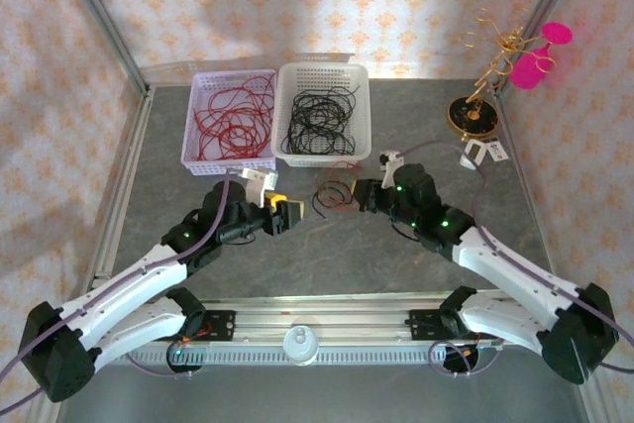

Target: Untangle the cables

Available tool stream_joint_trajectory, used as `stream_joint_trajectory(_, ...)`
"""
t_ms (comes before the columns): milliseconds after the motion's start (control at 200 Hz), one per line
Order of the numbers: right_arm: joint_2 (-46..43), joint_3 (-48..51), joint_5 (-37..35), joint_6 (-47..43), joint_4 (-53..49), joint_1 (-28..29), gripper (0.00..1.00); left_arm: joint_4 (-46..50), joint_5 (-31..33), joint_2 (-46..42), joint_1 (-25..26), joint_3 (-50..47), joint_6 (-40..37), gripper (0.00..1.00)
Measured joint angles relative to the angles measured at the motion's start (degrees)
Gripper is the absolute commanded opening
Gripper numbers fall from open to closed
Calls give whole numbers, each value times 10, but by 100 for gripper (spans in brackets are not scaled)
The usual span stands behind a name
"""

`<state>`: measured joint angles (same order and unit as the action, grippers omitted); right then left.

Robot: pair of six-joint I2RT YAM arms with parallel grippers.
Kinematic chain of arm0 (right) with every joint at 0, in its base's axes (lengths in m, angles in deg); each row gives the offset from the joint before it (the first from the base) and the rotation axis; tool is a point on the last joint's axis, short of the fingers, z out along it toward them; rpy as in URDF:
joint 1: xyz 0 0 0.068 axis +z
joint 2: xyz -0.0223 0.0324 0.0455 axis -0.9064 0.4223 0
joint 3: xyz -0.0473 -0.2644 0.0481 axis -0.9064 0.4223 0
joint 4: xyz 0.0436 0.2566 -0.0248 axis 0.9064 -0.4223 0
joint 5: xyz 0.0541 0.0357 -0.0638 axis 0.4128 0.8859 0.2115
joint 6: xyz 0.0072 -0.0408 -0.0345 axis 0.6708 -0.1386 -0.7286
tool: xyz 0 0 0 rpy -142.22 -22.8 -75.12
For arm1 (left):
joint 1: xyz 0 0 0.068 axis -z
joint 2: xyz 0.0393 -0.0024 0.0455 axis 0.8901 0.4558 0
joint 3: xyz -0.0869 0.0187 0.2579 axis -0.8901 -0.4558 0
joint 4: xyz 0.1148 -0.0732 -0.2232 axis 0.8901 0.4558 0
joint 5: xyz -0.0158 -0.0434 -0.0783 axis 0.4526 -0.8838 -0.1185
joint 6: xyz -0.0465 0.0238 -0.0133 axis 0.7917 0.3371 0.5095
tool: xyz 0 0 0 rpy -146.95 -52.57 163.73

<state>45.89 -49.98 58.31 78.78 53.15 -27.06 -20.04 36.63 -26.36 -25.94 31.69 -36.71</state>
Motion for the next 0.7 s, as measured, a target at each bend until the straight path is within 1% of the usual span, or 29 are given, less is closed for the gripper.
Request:
stream_joint_trajectory(110,-23,-23,0,43,-22,0,10,-30,-30,8,17,12,-6,65)
stream_joint_trajectory(175,-39,-22,0,77,-29,0,10,-59,-37,13,17,16,8,57)
stream_joint_trajectory(210,-50,-16,0,98,-27,0,10,-74,-38,13,17,16,20,56)
stream_joint_trajectory(260,-69,3,0,132,-10,0,10,-99,-39,12,19,16,40,57)
stream_joint_trajectory(330,-97,42,0,184,23,0,10,-139,-34,5,28,9,83,63)
stream_joint_trajectory(420,-124,100,-3,251,67,0,10,-189,-10,-17,45,-17,148,65)
stream_joint_trajectory(531,-137,141,-15,302,87,0,10,-226,35,-29,70,-46,220,65)
stream_joint_trajectory(626,-140,146,-20,326,99,0,9,-233,78,-22,104,-59,264,75)
stream_joint_trajectory(701,-143,150,-20,344,125,0,6,-251,112,-10,134,-65,298,76)
